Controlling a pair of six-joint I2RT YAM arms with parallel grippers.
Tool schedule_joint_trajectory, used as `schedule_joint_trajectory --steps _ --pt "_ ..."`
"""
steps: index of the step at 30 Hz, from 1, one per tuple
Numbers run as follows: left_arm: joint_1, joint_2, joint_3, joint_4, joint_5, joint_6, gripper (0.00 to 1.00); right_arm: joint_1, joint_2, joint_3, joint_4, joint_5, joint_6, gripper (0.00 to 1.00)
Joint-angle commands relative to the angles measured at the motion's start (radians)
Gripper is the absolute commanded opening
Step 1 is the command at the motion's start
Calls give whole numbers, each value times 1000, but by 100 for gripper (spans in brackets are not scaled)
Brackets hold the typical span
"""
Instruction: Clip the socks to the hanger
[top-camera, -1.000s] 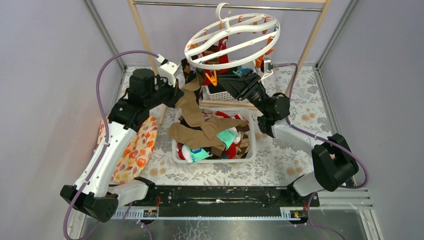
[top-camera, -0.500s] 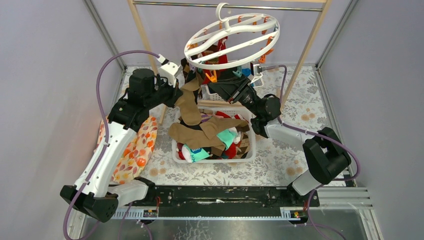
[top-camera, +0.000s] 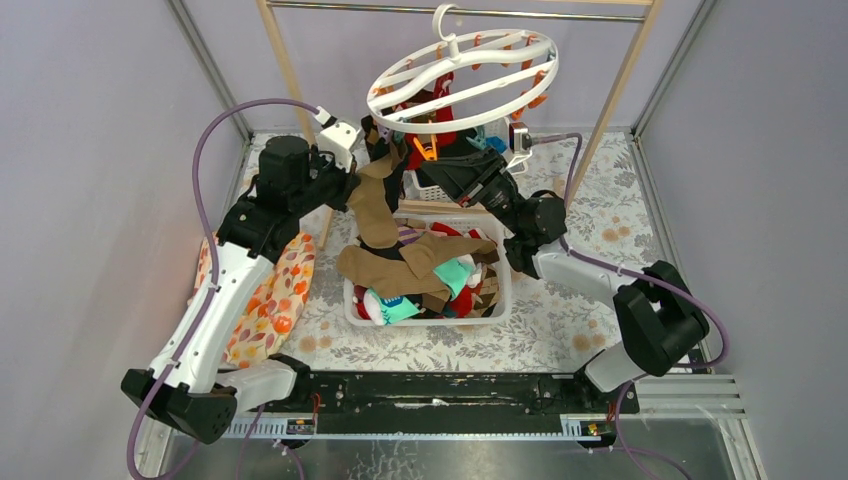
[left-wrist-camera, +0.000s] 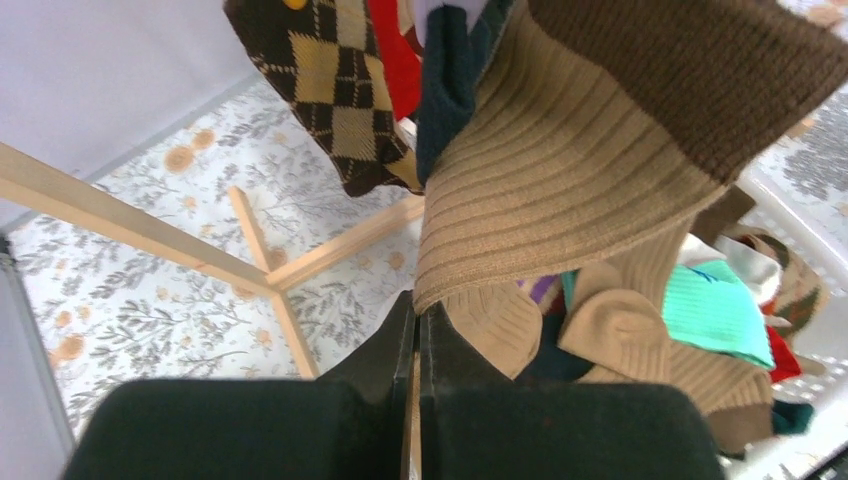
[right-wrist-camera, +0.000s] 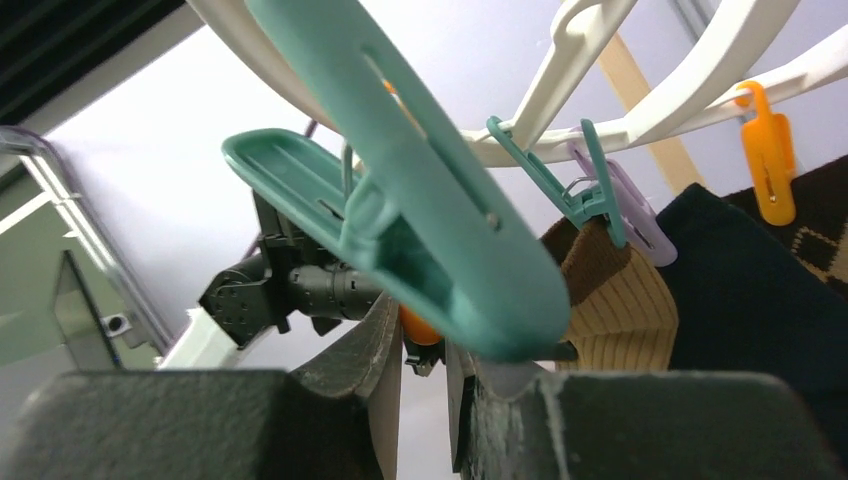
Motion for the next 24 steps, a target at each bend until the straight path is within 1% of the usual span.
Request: schedule_joint_trajectory --steps 1,3,6,7,8,9,11,12,13,18,22,24 --pt "2 23 13 147 -118 58 1 38 -73 4 -67 98 -134 0" --pt "3 48 7 189 -161 74 4 64 -89 10 -150 157 -218 0" --pt "3 93 18 215 -185 72 19 107 -109 20 -258 275 -346 0" --pt "5 104 27 215 -185 64 28 121 -114 20 -276 311 -388 0" --pt "6 111 37 212 -185 50 45 133 -116 22 -292 344 -431 0" --pt "7 112 49 204 -184 30 54 145 -117 25 -305 371 -468 0" --pt "16 102 70 169 -137 -8 64 169 -119 33 -335 426 -537 0" --pt "20 87 78 136 -80 -25 70 177 -117 36 -341 452 -571 0" --pt "21 79 87 117 -30 -39 75 184 -115 38 -343 460 -587 0" --pt "22 8 134 -32 233 -86 90 208 -107 47 -341 521 -660 0" --pt "22 -5 183 -48 342 -180 91 224 -99 60 -342 541 -699 0" --pt "22 13 217 -22 370 -283 91 232 -91 73 -348 547 -716 0"
